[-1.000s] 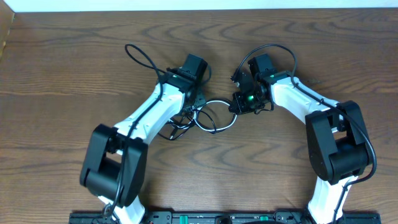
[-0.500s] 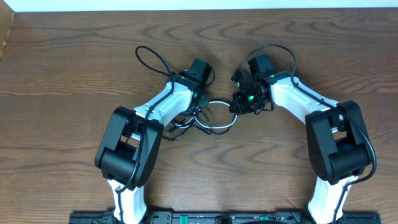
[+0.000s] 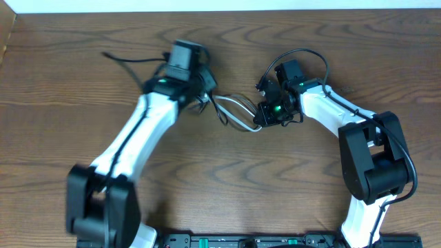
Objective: Untangle cables
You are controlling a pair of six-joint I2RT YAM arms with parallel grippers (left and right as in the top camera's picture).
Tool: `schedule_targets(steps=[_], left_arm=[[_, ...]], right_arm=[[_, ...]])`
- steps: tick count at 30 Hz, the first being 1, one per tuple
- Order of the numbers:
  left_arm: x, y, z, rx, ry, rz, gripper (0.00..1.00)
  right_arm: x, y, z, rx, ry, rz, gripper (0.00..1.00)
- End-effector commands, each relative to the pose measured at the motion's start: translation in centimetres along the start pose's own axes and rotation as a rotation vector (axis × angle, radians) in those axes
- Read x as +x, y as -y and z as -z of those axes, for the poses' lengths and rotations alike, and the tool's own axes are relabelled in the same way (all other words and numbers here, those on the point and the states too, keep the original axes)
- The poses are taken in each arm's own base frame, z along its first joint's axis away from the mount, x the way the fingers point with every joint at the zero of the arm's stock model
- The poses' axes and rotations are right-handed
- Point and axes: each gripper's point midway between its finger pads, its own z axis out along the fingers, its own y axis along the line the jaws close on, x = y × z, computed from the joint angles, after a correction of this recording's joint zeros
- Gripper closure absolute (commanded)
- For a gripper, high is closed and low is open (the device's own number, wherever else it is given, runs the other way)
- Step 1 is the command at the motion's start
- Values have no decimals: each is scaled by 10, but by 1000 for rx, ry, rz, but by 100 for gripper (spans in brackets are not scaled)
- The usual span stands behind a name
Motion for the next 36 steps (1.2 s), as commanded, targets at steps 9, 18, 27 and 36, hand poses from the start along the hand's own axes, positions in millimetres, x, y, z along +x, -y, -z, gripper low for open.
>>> schedule_targets(steps=[9,18,27,36], left_arm=[[-73,23,100,401,65,83,93],[-101,-5,136,572,12,147,93],[-122,-37,159,623,36,201,92],[-128,-46,163,625,59,182,92]], right_arm=[[-7,8,6,82,25,35,99],[-12,29,11,168,49,20,99],[-19,52,23,214,80,-3,99],[-22,65,27,283,85,69,99]])
